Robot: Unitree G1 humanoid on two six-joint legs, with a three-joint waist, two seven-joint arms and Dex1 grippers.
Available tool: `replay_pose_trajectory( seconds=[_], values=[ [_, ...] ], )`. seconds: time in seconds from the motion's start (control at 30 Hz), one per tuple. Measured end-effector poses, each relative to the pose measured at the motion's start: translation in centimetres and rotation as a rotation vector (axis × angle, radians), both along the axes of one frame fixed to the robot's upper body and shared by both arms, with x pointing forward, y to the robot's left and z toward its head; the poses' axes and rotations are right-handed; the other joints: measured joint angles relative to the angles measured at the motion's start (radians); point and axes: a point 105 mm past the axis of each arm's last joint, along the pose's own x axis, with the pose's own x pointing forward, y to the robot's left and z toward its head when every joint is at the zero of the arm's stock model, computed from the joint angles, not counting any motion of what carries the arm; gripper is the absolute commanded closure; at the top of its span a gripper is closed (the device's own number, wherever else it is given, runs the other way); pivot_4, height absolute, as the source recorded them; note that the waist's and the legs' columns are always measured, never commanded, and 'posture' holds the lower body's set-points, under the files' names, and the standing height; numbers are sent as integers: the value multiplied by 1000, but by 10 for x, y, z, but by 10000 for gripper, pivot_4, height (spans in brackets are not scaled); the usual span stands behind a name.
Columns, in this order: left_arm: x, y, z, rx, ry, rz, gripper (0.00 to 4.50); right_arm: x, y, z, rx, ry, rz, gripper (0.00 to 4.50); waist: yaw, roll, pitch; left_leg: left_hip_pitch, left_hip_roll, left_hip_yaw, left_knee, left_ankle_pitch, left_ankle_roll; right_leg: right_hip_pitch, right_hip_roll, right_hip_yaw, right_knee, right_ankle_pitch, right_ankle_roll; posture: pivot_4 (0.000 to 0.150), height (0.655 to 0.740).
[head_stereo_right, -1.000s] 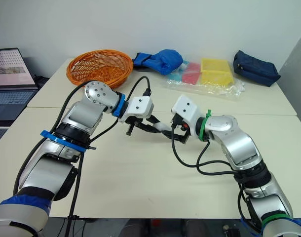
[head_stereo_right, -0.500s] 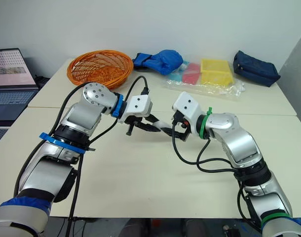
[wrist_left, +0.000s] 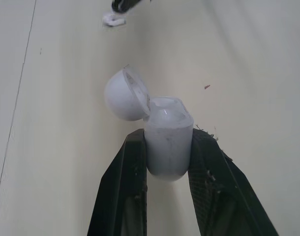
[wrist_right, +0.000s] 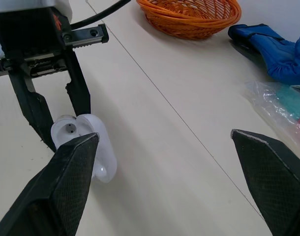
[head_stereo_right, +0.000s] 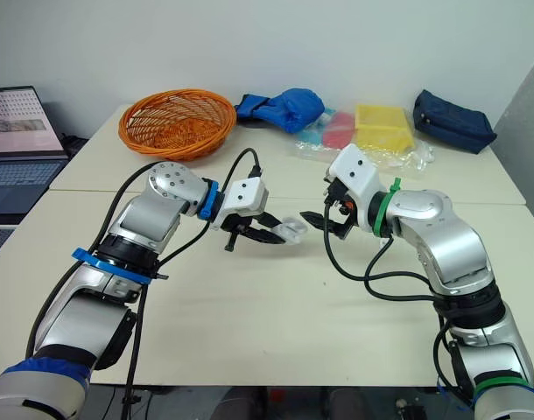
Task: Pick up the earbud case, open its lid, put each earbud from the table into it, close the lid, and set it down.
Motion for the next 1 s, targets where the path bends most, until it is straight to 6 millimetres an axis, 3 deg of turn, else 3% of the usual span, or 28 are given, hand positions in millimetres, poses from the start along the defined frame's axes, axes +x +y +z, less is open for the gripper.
replay_pose_trajectory(
  seconds=[0.1,0.3,0.43,0.5,0.63,0.77,0.83,0.93,1.0],
  values=[
    [1,-4,9,-99,15,33,37526,-9,0,3,18,33,39,188,0,0,0,0,0,0,0,0,0,0,0,0,0,0,0,1500,7400],
    [14,2,15,-623,54,281,37526,-33,-16,16,202,163,122,188,0,0,0,1,1,-3,2,0,0,0,-3,1,3,0,0,1500,7400],
    [12,13,9,-645,7,356,37526,-43,-21,31,344,173,157,188,1,0,0,1,0,-2,5,0,0,2,-3,-1,5,0,0,1500,7400],
    [2,12,12,-734,27,356,37526,-43,-39,16,300,150,53,188,4,0,-1,2,1,-3,6,0,0,6,-3,-1,3,0,0,1500,7400],
    [-9,29,6,-848,6,420,37526,-27,-96,-52,223,254,-334,188,12,0,0,4,0,-1,8,0,0,10,-6,0,-2,1,3,1500,7400],
    [-12,30,-2,-890,-81,499,37526,-15,-112,-65,219,164,-515,188,5,1,-1,7,-1,0,10,0,1,15,-4,2,-8,5,10,1500,7400],
    [-14,32,-10,-899,-94,550,37526,-7,-118,-84,197,157,-609,188,4,1,-1,8,0,0,11,1,1,17,-3,3,-11,7,10,1500,7400],
    [-13,32,-12,-912,-98,595,37526,1,-119,-109,217,203,-705,188,3,2,-1,8,0,2,10,2,4,16,-2,5,-11,9,8,1500,7400],
    [-13,31,-8,-920,-114,600,37526,6,-118,-115,232,208,-737,188,3,2,-1,8,0,2,10,3,4,16,-1,5,-11,10,8,1500,7400]
  ],
)
